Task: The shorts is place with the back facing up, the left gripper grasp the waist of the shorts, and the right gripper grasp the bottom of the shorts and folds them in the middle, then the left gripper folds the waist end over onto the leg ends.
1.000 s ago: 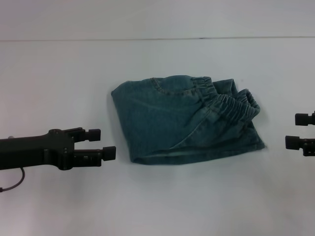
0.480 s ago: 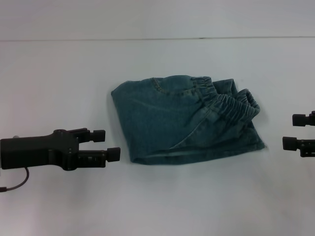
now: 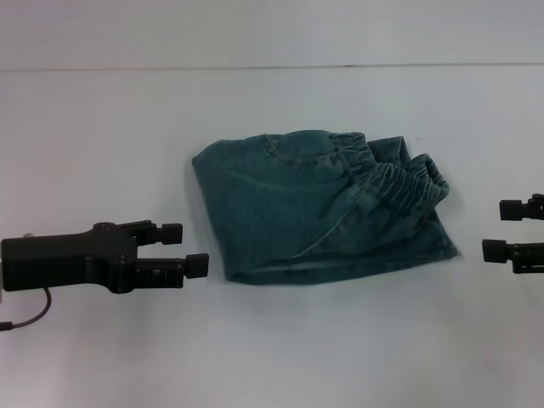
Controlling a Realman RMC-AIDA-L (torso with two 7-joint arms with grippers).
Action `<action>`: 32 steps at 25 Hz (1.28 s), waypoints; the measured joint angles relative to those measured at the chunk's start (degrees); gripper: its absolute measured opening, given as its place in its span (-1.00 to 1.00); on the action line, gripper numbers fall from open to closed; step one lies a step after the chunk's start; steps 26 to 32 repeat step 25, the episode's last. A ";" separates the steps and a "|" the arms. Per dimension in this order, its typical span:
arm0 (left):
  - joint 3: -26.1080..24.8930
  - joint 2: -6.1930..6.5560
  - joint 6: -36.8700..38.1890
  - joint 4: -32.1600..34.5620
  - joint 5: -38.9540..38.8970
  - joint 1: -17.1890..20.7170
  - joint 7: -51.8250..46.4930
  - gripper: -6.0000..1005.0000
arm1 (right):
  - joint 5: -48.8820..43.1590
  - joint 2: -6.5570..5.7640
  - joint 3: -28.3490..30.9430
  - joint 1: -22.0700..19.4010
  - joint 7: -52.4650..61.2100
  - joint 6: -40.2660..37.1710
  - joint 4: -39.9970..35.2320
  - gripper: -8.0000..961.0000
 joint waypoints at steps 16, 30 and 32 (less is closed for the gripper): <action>0.14 -0.03 -0.08 -0.02 -0.02 -0.48 -0.24 0.84 | 0.06 0.68 -4.24 4.02 -3.46 4.90 8.93 0.91; 0.18 -0.27 -0.18 -0.02 -0.01 -0.79 -0.38 0.84 | 0.13 0.71 -5.51 6.32 -5.19 7.09 13.07 0.91; 0.18 -0.27 -0.18 -0.02 -0.01 -0.79 -0.38 0.84 | 0.13 0.71 -5.51 6.32 -5.19 7.09 13.07 0.91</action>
